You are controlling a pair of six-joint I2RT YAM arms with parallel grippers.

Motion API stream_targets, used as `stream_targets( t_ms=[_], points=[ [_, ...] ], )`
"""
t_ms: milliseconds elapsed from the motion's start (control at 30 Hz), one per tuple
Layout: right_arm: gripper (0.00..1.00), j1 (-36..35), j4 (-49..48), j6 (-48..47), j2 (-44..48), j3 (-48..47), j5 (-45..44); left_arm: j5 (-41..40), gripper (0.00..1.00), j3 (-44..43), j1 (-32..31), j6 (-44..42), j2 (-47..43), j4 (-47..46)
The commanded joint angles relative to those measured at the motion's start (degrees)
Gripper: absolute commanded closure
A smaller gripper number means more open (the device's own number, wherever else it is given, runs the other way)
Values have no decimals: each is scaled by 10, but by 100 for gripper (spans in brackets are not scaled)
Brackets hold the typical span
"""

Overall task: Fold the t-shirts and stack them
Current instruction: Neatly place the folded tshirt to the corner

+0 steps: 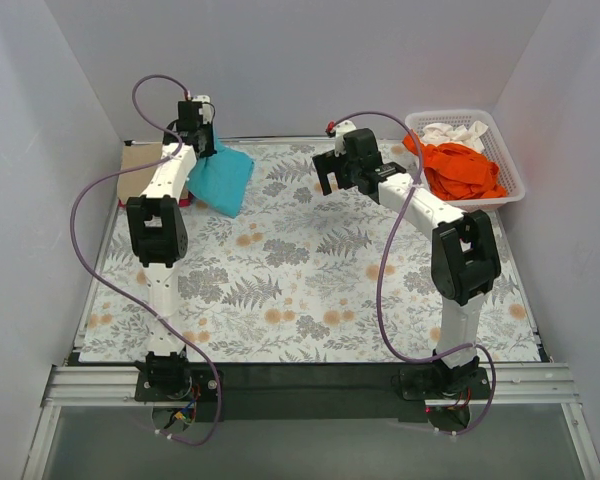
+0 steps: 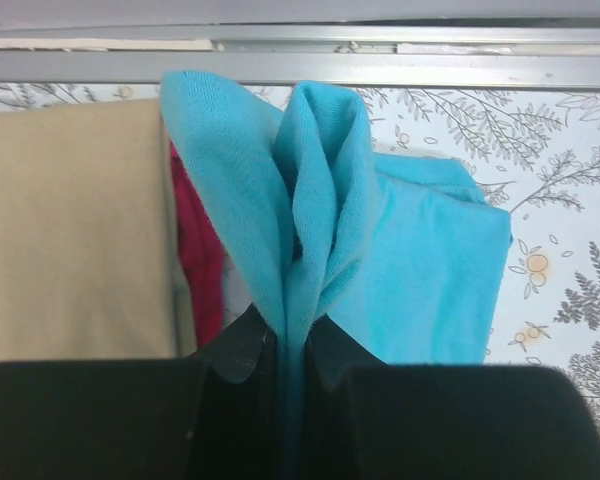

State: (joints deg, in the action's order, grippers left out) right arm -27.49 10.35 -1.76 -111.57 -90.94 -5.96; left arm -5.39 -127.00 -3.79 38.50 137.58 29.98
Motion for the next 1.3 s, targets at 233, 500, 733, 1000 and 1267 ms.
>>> stream_targets(
  t_ms=[233,500,733,1000,1267],
  points=[
    [2,1,-24,-11,31,-1,6,-12,100,-44,28,-60,-52,-25],
    [2,1,-24,-12,29,3,9,-17,100,-69,37,-85,-55,-40],
    [2,1,-25,-13,24,1,11,-13,100,-72,37,-107,-65,-57],
    [2,0,-25,-18,19,-5,15,-3,100,-78,62,-118,-86,-62],
    [2,-2,-25,-18,13,-7,16,11,100,-55,62,-116,-117,-70]
  ],
)
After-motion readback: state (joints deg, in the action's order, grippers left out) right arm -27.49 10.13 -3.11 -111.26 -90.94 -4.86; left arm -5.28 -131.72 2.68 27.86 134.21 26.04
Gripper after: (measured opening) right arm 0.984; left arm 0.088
